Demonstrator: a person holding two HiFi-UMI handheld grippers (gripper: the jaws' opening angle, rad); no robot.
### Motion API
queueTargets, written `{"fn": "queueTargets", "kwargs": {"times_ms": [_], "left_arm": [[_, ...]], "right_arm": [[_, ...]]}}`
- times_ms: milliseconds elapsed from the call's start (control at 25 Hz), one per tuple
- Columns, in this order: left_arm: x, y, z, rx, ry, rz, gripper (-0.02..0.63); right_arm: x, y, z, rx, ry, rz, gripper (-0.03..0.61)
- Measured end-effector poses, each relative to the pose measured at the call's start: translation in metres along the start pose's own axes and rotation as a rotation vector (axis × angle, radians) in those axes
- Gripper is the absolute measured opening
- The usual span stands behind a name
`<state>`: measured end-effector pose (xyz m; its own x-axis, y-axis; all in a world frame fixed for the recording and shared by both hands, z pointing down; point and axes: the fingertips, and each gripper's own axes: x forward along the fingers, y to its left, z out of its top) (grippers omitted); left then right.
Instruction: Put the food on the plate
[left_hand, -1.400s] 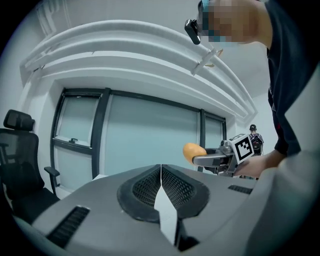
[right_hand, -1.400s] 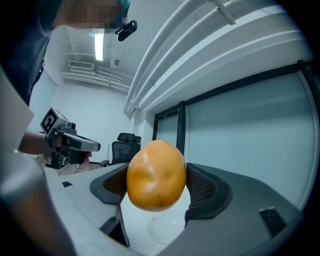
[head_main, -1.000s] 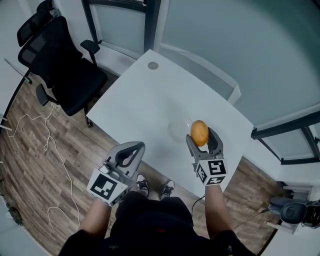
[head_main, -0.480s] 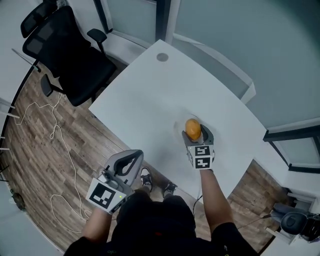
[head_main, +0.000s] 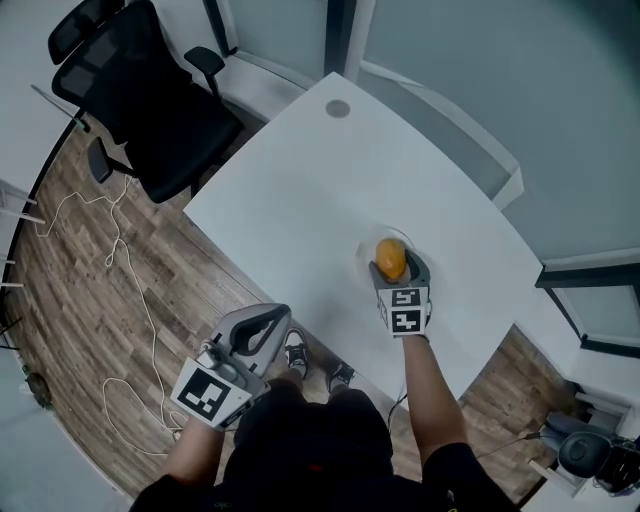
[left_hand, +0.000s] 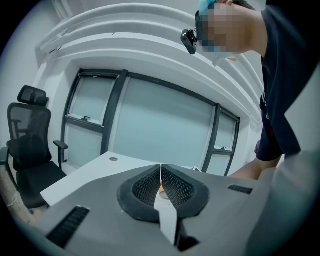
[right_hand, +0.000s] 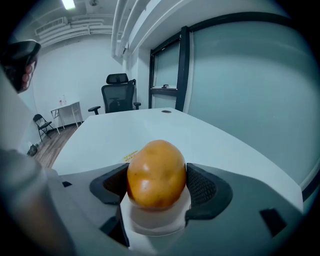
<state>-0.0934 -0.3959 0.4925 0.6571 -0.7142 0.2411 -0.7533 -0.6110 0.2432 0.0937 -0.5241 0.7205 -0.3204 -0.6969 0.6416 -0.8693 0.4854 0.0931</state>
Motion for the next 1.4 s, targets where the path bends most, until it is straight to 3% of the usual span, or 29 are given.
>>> {"fn": "queueTargets", "kwargs": {"times_ms": [200, 360, 680, 840, 880, 1000, 1120, 1400], "left_arm": [[-0.006, -0.013, 0.005, 0.02, -0.024, -0.056, 0.025], [-0.009, -0.021, 0.01, 0.035, -0.035, -0.074, 0.025], [-0.01, -0.045, 0.041, 0.079, -0.079, -0.055, 0.025], [-0.011, -0.062, 0.055, 0.08, -0.089, -0.036, 0.025], [-0.011, -0.068, 0.06, 0.088, -0.094, -0.04, 0.025], [-0.012, -0.089, 0.077, 0.121, -0.125, -0.059, 0.025], [-0.013, -0.108, 0.093, 0.148, -0.158, -0.076, 0.025], [-0.015, -0.143, 0.115, 0.197, -0.202, -0.102, 0.025]], "right_arm": [[-0.001, 0.005, -0.002, 0.016, -0.004, 0.027, 0.362], [-0.024, 0.006, 0.016, 0.011, -0.064, 0.034, 0.365], [-0.142, -0.009, 0.093, 0.064, -0.336, 0.014, 0.364], [-0.211, -0.012, 0.125, 0.044, -0.462, 0.007, 0.355], [-0.228, -0.014, 0.131, 0.039, -0.488, -0.008, 0.328], [-0.279, -0.02, 0.146, 0.038, -0.568, -0.062, 0.16], [-0.323, -0.022, 0.156, 0.036, -0.651, -0.083, 0.064], [-0.398, -0.029, 0.171, 0.006, -0.766, -0.134, 0.025]]}}
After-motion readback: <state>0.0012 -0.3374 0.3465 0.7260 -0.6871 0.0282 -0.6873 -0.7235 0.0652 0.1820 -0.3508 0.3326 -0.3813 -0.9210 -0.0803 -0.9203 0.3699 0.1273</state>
